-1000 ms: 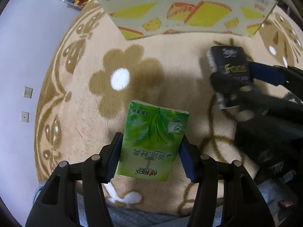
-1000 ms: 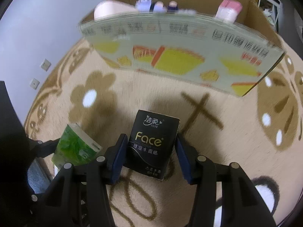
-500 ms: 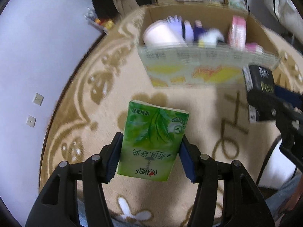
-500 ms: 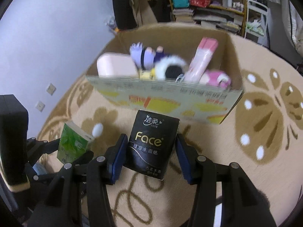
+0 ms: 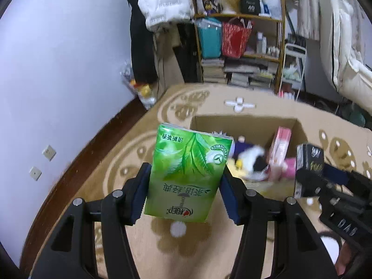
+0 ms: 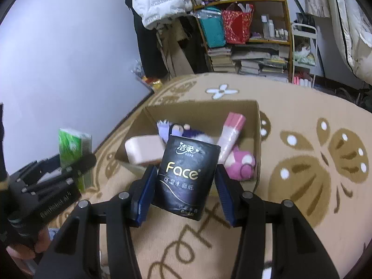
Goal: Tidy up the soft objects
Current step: 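Carry green pack over box with left tool while right tool carries Face pack, then open left tool to drop green pack while right tool drops Face pack in box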
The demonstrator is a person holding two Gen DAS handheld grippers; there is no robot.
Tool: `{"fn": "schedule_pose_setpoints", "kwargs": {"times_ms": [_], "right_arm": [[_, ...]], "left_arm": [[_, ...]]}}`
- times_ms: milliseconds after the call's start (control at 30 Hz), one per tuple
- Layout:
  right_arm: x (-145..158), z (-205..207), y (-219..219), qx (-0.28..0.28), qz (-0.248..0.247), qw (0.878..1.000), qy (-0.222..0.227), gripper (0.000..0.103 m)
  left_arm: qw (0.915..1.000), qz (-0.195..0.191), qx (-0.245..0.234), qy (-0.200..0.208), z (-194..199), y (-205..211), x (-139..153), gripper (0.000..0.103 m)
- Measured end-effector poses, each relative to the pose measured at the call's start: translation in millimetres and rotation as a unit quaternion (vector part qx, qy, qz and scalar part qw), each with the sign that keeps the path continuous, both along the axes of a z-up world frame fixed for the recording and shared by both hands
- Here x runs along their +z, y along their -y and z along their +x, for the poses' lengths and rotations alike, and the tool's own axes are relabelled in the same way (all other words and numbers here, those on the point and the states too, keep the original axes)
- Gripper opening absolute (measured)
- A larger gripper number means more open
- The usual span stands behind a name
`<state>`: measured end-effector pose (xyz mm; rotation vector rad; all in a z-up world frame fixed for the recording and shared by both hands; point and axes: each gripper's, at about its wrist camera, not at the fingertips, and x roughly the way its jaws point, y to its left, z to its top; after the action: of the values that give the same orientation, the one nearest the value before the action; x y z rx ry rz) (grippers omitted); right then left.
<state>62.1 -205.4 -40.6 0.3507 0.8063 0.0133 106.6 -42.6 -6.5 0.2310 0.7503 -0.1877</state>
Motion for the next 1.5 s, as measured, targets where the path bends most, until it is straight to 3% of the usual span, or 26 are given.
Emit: {"fn": "schedule_pose_setpoints", "kwargs": {"times_ms": [267,367,633,1067,1500], "right_arm": [[2,15,2,0.004,-0.021,0.999,0.026,0.054],[3,19,3,0.006,-0.033,0.999,0.034,0.054],[-8,30,12,0.004,-0.037,0.998,0.052,0.054],[-35,47,27,-0.008,-0.037,0.999,0.023,0.054],[-34,42,32,-0.018,-0.032,0.999,0.020,0.057]], "left_arm": [[0.9993,-0.011,-0.020,0.029,19,17,7,0.056],[0.9987,-0.028,-0.023,0.037,24,18,4,0.056],[0.9981,-0.025,-0.039,0.040,41,31,-10,0.056],[0.9986,-0.022,-0.048,-0.005,59,45,-48,0.056],[0.9992,-0.008,-0.037,0.009,52,43,-44,0.059]]}}
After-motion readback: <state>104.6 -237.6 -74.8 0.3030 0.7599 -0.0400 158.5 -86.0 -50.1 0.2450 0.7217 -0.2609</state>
